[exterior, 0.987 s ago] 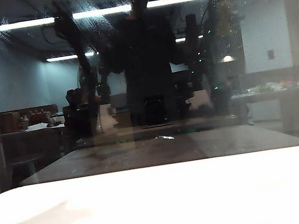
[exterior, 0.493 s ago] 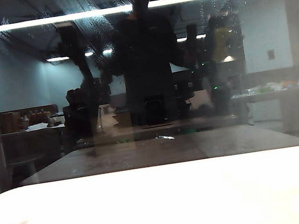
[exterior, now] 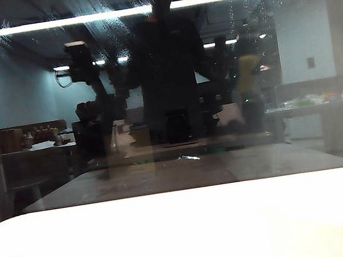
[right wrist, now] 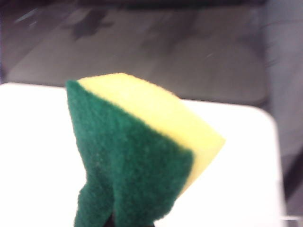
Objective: Reach upward to find where there is water on the glass, pick up the sponge from the table, dry the water, and finally place the sponge back on the table.
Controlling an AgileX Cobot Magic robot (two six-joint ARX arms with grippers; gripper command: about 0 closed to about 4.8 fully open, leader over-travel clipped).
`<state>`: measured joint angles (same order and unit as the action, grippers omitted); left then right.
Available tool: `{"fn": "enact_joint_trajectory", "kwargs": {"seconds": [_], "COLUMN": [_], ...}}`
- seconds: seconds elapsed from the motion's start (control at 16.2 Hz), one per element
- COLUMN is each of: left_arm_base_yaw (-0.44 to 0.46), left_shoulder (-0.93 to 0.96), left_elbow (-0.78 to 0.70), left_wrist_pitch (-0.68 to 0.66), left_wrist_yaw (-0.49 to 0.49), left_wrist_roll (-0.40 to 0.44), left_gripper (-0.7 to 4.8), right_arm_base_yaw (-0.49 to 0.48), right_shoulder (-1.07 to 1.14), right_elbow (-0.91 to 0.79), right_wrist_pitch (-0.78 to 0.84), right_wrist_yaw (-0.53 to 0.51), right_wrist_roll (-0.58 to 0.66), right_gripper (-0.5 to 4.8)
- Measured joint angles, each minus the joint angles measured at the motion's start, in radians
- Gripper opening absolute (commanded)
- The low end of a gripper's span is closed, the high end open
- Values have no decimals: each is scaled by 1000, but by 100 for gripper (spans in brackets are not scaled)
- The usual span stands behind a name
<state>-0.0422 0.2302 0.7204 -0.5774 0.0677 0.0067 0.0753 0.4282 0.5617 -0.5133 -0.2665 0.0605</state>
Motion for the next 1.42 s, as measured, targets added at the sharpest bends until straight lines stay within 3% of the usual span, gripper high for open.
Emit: {"fn": "enact_joint_trajectory", "kwargs": {"seconds": [0.43, 0.74, 0.93, 1.3, 1.42], "left_arm_base_yaw": [0, 0, 0, 0, 0], "left_shoulder": [0, 0, 0, 0, 0], "left_elbow": [-7, -6, -7, -7, -7], "left_wrist_pitch": [5, 5, 6, 5, 5], "left_wrist_yaw": [2, 2, 2, 2, 2], "left_wrist_roll": [-1, -3, -4, -4, -4], "left_gripper": [-6, -6, -6, -6, -6], "right_arm_base_yaw": [147, 320, 396, 472, 472], "right_shoulder": [150, 373, 509, 803, 859], "right_elbow": [-159, -159, -159, -159, -158], "right_wrist_pitch": [89, 199, 319, 497, 528], "right_wrist_yaw": [-21, 85, 91, 89, 78], "right_wrist_roll": [116, 148, 174, 220, 232], "right_gripper": [-9, -9, -9, -9, 13]}}
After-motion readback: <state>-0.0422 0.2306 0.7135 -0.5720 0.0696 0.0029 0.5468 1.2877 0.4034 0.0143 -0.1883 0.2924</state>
